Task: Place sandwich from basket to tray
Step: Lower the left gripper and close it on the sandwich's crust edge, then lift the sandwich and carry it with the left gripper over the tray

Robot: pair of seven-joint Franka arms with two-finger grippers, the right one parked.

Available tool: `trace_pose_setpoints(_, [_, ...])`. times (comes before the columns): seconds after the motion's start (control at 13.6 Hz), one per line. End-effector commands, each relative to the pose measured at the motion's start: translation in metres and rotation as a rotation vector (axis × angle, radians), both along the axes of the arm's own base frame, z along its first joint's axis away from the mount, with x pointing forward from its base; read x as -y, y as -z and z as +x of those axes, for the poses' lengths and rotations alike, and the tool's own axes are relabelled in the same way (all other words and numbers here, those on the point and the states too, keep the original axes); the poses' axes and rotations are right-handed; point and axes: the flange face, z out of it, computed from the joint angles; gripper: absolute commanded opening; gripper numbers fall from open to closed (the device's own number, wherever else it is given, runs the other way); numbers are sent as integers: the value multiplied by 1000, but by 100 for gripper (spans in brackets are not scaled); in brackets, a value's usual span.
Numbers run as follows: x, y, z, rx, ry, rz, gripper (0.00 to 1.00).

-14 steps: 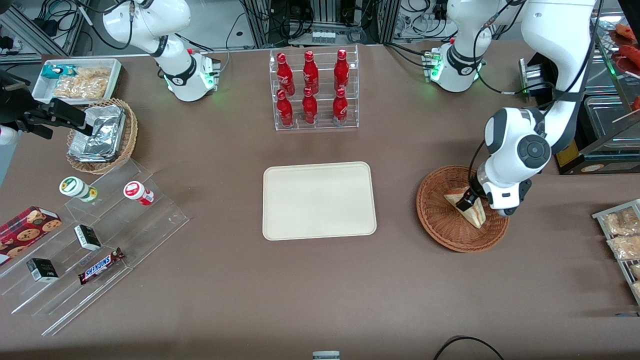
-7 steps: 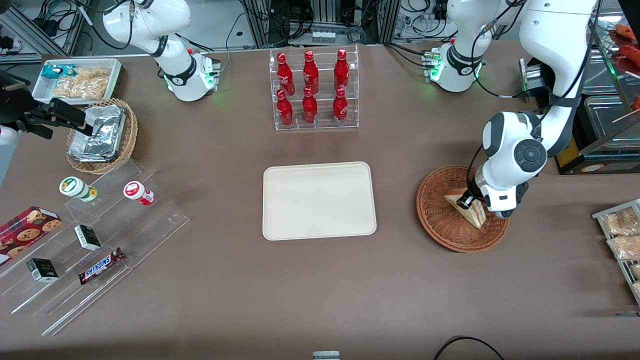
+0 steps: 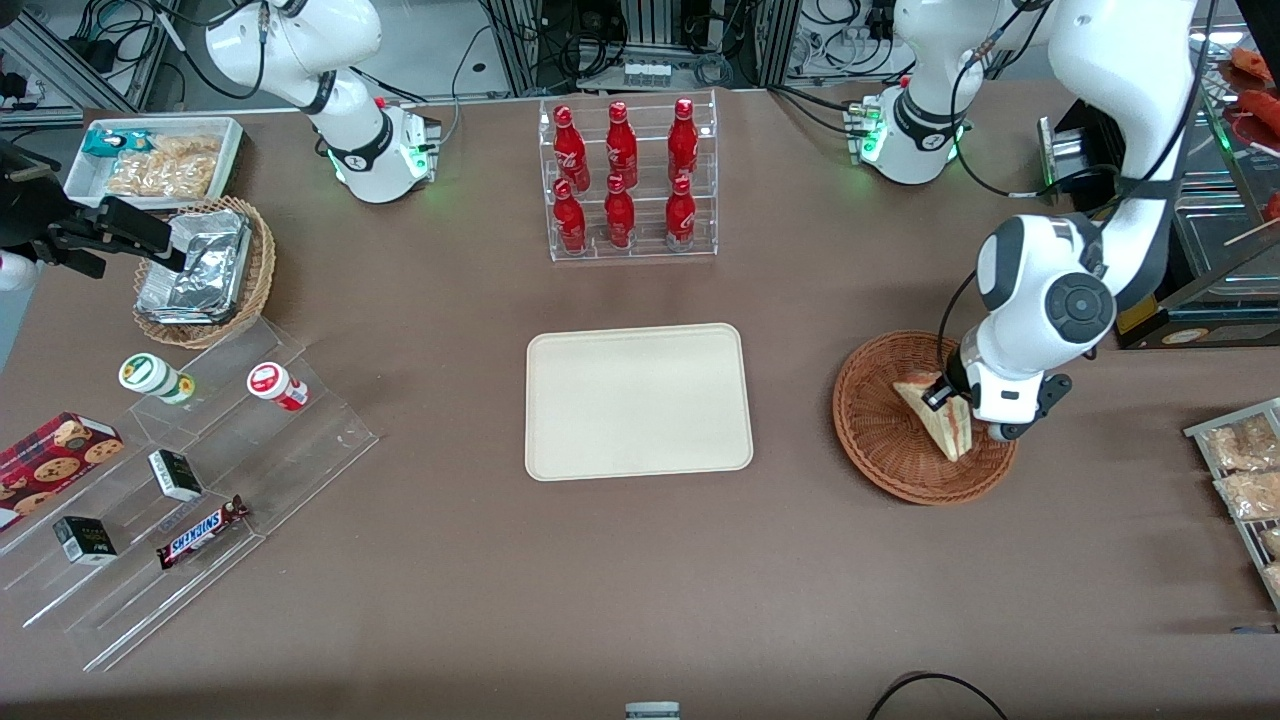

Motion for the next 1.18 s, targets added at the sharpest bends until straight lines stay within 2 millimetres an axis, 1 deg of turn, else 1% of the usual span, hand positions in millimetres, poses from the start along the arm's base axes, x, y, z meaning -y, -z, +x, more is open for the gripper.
trace_pose_setpoints(0.0, [37, -33, 4, -37, 137, -9, 1])
trace_pose_setpoints(0.07, [53, -35, 6, -64, 190, -16, 2])
trace_pose_setpoints(0.15, [63, -36, 9, -78, 229, -24, 2])
trace_pose_setpoints(0.22, [80, -34, 12, -80, 272, -37, 3])
trace_pose_setpoints(0.37, [128, -36, 16, -72, 341, -71, 5])
trace_pose_setpoints(0.52, [172, -36, 13, -75, 387, -89, 5])
trace_pose_setpoints(0.66, [222, -32, 5, -51, 431, -35, 5])
trace_pose_setpoints(0.89, [285, -16, -1, -37, 457, -18, 5])
trace_pose_setpoints(0.96, [299, -11, -3, -38, 469, -28, 4])
trace_pose_setpoints(1.11, [342, -5, -14, -32, 495, -47, 4])
